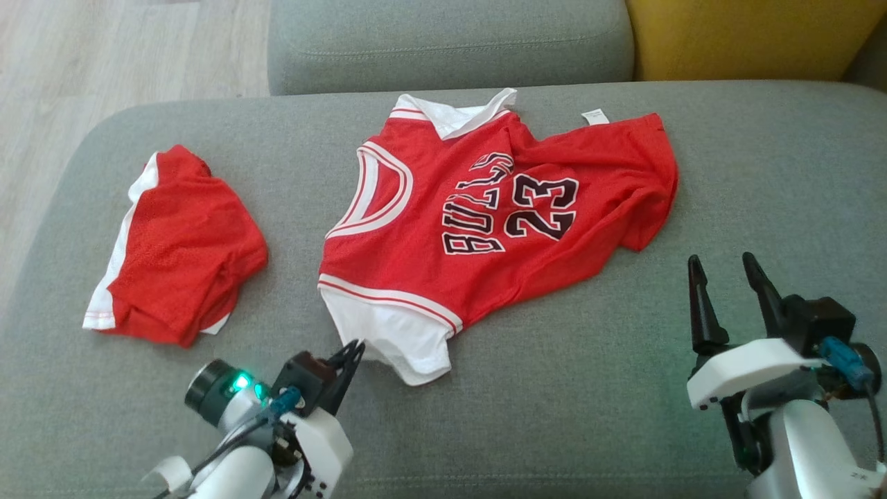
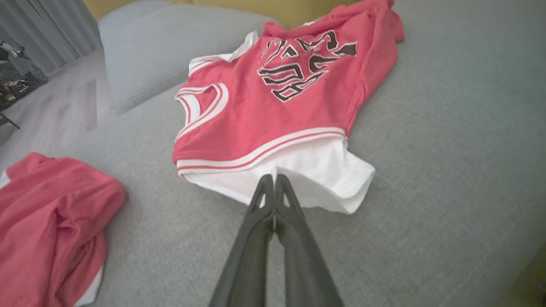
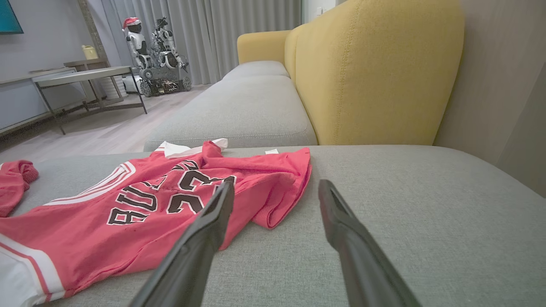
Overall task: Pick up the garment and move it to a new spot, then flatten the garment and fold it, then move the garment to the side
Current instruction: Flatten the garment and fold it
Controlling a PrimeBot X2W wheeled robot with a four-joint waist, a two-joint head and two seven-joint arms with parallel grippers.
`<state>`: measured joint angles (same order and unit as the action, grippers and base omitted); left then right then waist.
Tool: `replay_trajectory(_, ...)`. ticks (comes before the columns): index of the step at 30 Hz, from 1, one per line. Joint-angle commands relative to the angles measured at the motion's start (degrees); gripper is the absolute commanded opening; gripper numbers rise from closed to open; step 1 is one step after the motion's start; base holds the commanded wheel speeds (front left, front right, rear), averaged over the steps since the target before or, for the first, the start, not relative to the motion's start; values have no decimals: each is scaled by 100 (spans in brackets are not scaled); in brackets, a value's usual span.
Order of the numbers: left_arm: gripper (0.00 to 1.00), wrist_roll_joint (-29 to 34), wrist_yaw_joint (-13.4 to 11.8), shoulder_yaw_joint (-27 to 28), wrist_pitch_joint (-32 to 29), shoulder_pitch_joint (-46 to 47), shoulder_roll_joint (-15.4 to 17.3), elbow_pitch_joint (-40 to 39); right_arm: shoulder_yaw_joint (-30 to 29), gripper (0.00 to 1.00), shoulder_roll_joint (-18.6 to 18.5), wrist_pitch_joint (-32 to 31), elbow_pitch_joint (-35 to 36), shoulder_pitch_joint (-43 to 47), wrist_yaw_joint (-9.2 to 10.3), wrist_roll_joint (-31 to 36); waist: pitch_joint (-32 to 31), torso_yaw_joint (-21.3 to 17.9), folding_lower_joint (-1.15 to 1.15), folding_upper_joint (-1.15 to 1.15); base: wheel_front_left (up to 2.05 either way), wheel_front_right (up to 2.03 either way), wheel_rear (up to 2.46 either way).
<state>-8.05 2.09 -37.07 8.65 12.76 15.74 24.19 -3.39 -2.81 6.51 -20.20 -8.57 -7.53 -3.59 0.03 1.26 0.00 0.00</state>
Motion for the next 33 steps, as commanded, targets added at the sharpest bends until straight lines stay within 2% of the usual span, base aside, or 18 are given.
replay_trajectory(1,0,37,-40,205,-5,219,61,-80,98,100,-7,-26,244,-126,4,38,37,15,0,0,0,0,0)
replay_trajectory(2,0,16,-84,231,-7,225,44,-36,79,100,-7,-31,273,-128,4,40,64,30,0,0,0,0,0)
replay_trajectory(3,38,-19,-138,275,4,230,22,4,65,100,-7,-35,295,-126,4,41,74,41,0,0,0,0,0)
replay_trajectory(4,100,-59,-200,331,35,240,-4,29,51,100,-7,-40,311,-123,4,43,83,51,0,0,0,0,0)
replay_trajectory(10,100,-450,-496,763,273,322,-195,-14,-7,100,-7,-26,388,-140,4,5,139,91,0,0,0,0,0)
replay_trajectory(19,100,-1164,-838,1539,586,305,-638,-570,-72,100,-7,-29,433,-224,4,-99,232,111,0,0,0,0,0)
replay_trajectory(27,100,-1190,-805,1639,629,256,-794,-815,-149,100,-7,-364,180,-917,4,-520,622,115,0,0,0,0,0)
replay_trajectory(33,100,-1131,-707,1654,633,350,-855,-817,-444,100,-7,-806,-535,-1745,4,-1027,919,196,0,0,0,0,0)
